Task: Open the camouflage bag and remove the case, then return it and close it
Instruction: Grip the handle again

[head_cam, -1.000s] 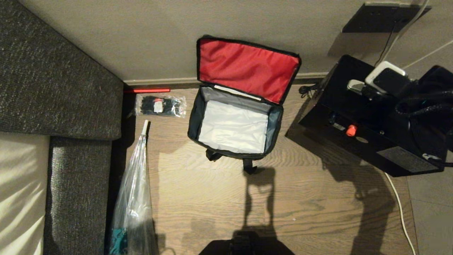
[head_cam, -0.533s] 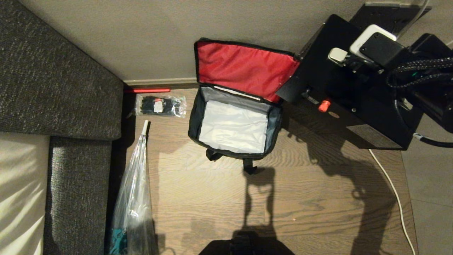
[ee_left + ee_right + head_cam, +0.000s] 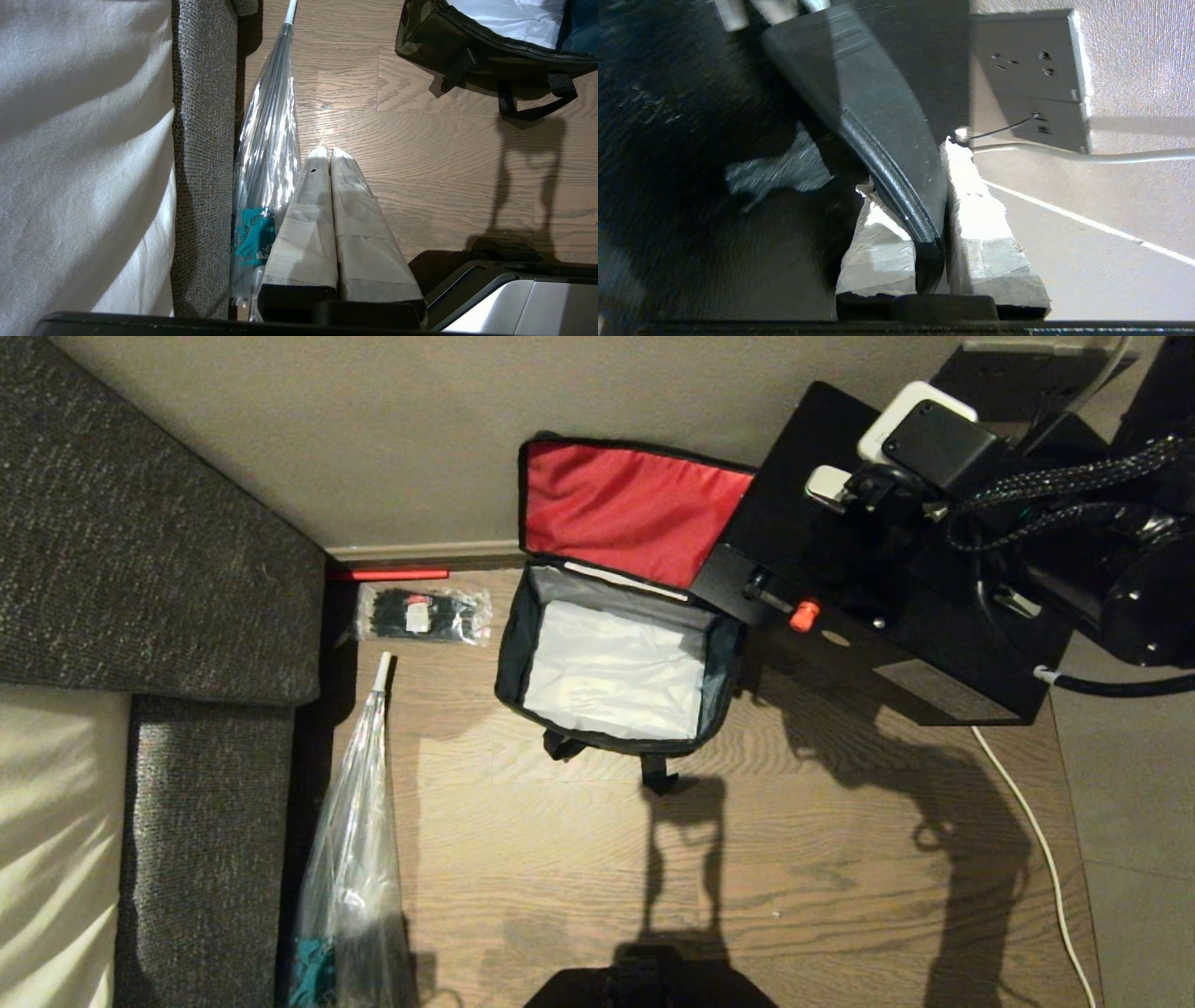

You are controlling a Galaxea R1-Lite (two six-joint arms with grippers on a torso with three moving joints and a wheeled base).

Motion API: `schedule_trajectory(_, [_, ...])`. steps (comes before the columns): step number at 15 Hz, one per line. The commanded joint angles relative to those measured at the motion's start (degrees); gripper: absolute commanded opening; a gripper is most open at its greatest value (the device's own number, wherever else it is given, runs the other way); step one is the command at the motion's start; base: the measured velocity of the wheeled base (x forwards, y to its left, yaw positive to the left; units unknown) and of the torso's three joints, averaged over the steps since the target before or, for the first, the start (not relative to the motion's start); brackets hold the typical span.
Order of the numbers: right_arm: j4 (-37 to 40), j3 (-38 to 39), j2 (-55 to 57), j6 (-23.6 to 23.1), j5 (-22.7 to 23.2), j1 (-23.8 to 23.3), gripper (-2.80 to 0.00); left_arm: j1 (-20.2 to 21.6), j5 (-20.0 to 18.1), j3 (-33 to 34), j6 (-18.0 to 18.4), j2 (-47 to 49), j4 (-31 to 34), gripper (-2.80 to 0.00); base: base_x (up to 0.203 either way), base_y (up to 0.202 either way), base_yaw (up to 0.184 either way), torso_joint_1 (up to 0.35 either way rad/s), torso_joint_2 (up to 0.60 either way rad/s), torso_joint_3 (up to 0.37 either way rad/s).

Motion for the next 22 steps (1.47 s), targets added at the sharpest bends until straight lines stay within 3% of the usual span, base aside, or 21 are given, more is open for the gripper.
schedule_trajectory(1, [1.8,0.2,0.3,0.6,-2.2,4.3,-2.80,0.0,0.0,0.2,0.0,-0.1,0.0,-2.80,0.000,0.000,0.000,0.000,0.00,0.000])
schedule_trajectory(6, [1.9,0.2,1.8,1.7,-2.5,9.6,-2.80,0.0,0.0,0.2,0.0,-0.1,0.0,-2.80,0.000,0.000,0.000,0.000,0.00,0.000])
schedule_trajectory(12, [1.3,-1.6,8.7,7.3,-2.5,16.0,-2.80,0.0,0.0,0.2,0.0,-0.1,0.0,-2.80,0.000,0.000,0.000,0.000,0.00,0.000])
schedule_trajectory(15, [0.9,-4.8,12.9,9.2,-1.9,16.9,-2.80,0.0,0.0,0.2,0.0,-0.1,0.0,-2.80,0.000,0.000,0.000,0.000,0.00,0.000])
schedule_trajectory(22, [-0.8,-9.3,19.8,11.4,10.3,15.6,-2.80,0.0,0.0,0.2,0.0,-0.1,0.0,-2.80,0.000,0.000,0.000,0.000,0.00,0.000])
